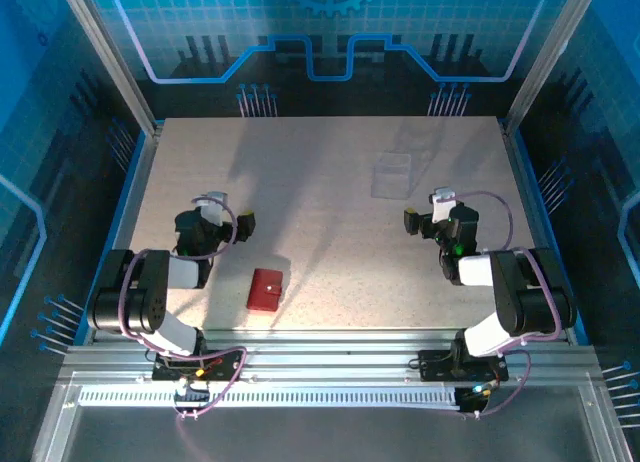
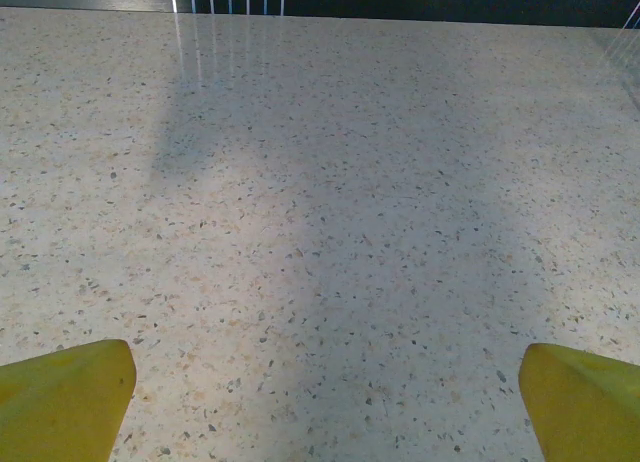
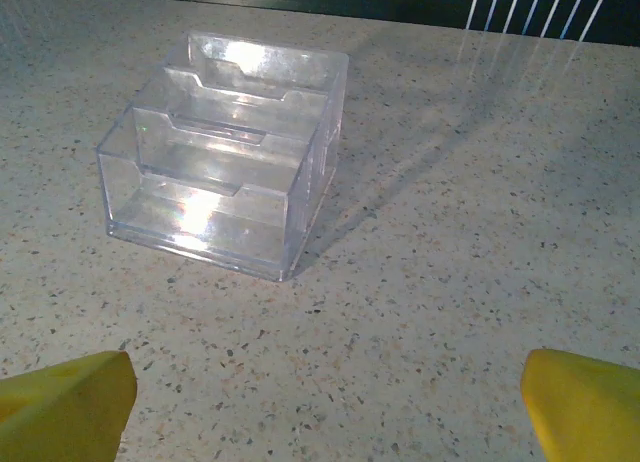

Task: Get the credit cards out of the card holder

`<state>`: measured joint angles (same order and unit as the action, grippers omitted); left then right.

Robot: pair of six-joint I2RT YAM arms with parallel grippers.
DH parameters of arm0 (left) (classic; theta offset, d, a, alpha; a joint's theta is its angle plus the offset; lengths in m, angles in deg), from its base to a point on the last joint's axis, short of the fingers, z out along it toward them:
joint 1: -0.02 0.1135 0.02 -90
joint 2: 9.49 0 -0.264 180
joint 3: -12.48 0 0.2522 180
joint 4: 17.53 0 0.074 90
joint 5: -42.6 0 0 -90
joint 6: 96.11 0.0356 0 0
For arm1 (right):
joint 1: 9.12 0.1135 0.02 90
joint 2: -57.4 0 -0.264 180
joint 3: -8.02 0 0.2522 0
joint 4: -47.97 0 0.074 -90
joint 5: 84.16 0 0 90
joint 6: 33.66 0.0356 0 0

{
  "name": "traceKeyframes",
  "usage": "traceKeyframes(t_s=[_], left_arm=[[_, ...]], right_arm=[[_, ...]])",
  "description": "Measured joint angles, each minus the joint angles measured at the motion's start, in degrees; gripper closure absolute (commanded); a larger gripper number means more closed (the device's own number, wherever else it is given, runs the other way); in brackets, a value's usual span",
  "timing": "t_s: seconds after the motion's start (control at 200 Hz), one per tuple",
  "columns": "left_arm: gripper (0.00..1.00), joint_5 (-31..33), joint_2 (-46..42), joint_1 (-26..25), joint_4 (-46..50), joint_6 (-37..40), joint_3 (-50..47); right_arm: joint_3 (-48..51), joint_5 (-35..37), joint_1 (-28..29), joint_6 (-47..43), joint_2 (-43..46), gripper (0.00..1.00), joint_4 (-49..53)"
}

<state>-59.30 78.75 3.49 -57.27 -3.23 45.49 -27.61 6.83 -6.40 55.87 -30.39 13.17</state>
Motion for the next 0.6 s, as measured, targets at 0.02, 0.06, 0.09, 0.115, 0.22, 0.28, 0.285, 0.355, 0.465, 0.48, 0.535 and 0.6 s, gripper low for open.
traceKeyframes(t_s=[0.02,0.06,0.09,0.115,0.22,0.28,0.285,0.355,0.465,0.48,0.535,0.6], left_arm=[[0.01,0.0,0.0,0.0,0.0,0.0,0.02],[0.01,0.0,0.0,0.0,0.0,0.0,0.0],[0.01,0.0,0.0,0.0,0.0,0.0,0.02],[0.01,0.0,0.0,0.0,0.0,0.0,0.02],[0.01,0.0,0.0,0.0,0.0,0.0,0.02],[0.01,0.0,0.0,0.0,0.0,0.0,0.02],[0.01,0.0,0.0,0.0,0.0,-0.02,0.02],[0.01,0.0,0.0,0.0,0.0,0.0,0.02],[0.01,0.0,0.0,0.0,0.0,0.0,0.02],[0.01,0.0,0.0,0.0,0.0,0.0,0.02],[0.01,0.0,0.0,0.0,0.0,0.0,0.02],[0.01,0.0,0.0,0.0,0.0,0.0,0.02]], right_arm=[[0.0,0.0,0.0,0.0,0.0,0.0,-0.07],[0.0,0.0,0.0,0.0,0.0,0.0,-0.13],[0.0,0.0,0.0,0.0,0.0,0.0,-0.15],[0.0,0.0,0.0,0.0,0.0,0.0,-0.17],[0.0,0.0,0.0,0.0,0.0,0.0,-0.24],[0.0,0.0,0.0,0.0,0.0,0.0,-0.33],[0.0,0.0,0.0,0.0,0.0,0.0,-0.33],[0.0,0.0,0.0,0.0,0.0,0.0,-0.42],[0.0,0.0,0.0,0.0,0.0,0.0,-0.42],[0.0,0.0,0.0,0.0,0.0,0.0,-0.42],[0.0,0.0,0.0,0.0,0.0,0.0,-0.42],[0.0,0.11,0.0,0.02,0.0,0.0,-0.42]])
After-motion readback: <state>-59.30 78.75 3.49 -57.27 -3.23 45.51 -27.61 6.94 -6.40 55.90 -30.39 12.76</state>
